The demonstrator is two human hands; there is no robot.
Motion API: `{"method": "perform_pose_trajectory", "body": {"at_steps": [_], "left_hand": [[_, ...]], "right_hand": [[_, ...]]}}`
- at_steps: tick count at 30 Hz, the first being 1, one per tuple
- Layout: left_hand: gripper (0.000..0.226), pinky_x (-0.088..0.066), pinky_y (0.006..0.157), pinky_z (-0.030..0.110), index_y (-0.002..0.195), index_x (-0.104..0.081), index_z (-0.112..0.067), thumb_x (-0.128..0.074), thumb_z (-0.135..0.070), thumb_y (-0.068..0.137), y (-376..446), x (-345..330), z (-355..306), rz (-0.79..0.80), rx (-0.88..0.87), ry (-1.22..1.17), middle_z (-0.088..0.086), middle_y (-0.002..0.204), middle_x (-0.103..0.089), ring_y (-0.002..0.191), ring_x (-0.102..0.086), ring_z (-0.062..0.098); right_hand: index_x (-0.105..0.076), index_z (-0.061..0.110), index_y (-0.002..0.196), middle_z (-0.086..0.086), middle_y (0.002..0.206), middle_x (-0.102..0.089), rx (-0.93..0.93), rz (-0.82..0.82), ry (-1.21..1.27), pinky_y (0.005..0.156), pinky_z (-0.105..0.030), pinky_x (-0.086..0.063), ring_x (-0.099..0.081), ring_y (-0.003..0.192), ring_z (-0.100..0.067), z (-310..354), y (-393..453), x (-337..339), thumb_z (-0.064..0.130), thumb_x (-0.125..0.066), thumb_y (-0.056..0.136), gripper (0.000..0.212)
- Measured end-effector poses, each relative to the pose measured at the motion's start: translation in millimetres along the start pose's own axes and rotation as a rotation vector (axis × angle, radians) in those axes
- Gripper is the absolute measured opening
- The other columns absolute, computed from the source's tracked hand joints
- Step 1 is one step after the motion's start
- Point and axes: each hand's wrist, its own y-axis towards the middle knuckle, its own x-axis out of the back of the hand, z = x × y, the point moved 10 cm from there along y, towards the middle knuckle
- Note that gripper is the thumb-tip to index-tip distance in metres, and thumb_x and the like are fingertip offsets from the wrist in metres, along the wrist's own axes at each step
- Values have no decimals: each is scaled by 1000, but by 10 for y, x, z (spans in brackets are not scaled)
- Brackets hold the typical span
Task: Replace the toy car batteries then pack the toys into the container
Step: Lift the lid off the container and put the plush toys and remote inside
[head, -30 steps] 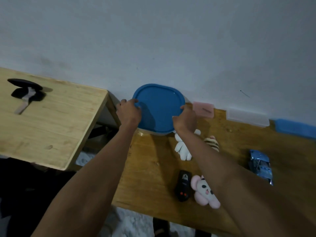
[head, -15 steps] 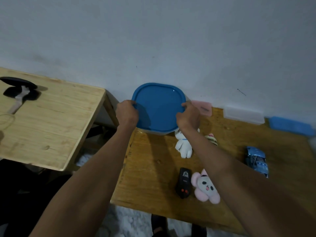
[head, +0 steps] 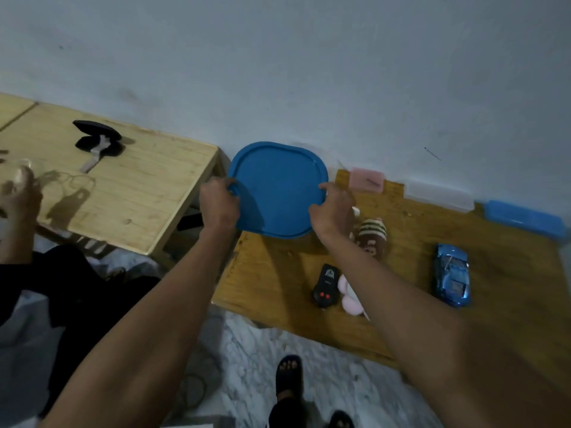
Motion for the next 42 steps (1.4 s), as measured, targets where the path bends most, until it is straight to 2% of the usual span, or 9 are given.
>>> {"method": "perform_pose_trajectory", "body": {"at_steps": [7, 11, 15, 19, 21, 29, 34, 37, 42], "left_hand": [[45, -56, 97, 47, 124, -71, -7, -53, 11, 87, -1055, 189, 550, -53, 102, 53, 15, 128, -66, 108, -63, 35], [45, -57, 93, 49, 122, -73, -10, -54, 8, 85, -1343, 56, 878, -20, 142, 79, 17, 120, -69, 103, -64, 39], [45, -54, 96, 49, 123, -72, -10, -53, 9, 86, -1381, -111, 999, 39, 150, 94, 18, 124, -67, 107, -62, 38], [45, -54, 98, 49, 126, -71, -11, -53, 7, 88, -1338, -325, 1058, 123, 125, 110, 17, 127, -66, 111, -61, 37], [46, -53, 97, 49, 129, -69, -13, -53, 4, 89, -1336, -438, 1128, 182, 140, 133, 17, 130, -62, 115, -58, 38], [42, -41, 108, 53, 137, -60, -21, -60, -30, 96, -1208, -686, 524, 221, 49, 231, 13, 145, -48, 132, -40, 37], [51, -53, 91, 52, 139, -57, -22, -68, -38, 91, -1139, -1198, -454, 323, -167, 43, 16, 126, -61, 117, -55, 37], [60, -54, 89, 49, 145, -52, -23, -70, -37, 89, -1175, -1566, -851, 408, -252, -22, 20, 125, -61, 113, -57, 39], [69, -47, 102, 45, 152, -41, -29, -70, -38, 90, -1183, -2082, -1061, 505, -239, -21, 22, 141, -49, 126, -49, 40]], "right_hand": [[-56, 28, 135, -7, 121, -56, 27, 169, -26, 82, -44, -58, -62, 100, -29, -410, -827, -403, 12, -64, 86, 51], [-59, 27, 135, -7, 131, -52, 27, 268, -124, 92, -41, -55, -61, 109, -31, -681, -1079, -667, 15, -63, 90, 47], [-58, 23, 135, -8, 134, -53, 8, 336, -251, 89, -42, -56, -60, 112, -30, -789, -1095, -842, 20, -64, 92, 44], [-63, 16, 94, -10, 112, -65, 23, 422, -457, 68, -37, -54, -64, 95, -29, -793, -1071, -970, 29, -64, 91, 13], [-57, 15, 84, -10, 103, -66, 39, 455, -514, 61, -34, -47, -63, 88, -29, -771, -1069, -997, 30, -62, 91, 17], [-63, 20, 115, -6, 113, -65, -35, 207, -325, 67, -31, -45, -63, 101, -27, -797, -675, -346, 29, -61, 91, 25], [-64, 18, 122, -7, 129, -61, -110, -28, -141, 93, -39, -51, -56, 123, -29, -1156, -324, 239, 28, -68, 87, 37], [-49, 27, 143, -9, 139, -49, -249, -28, -158, 95, -42, -47, -47, 127, -33, -1453, -202, 416, 34, -67, 90, 56], [-41, 39, 145, -11, 142, -42, -299, 22, -95, 91, -41, -47, -47, 126, -34, -1723, 12, 376, 39, -69, 89, 63]]}}
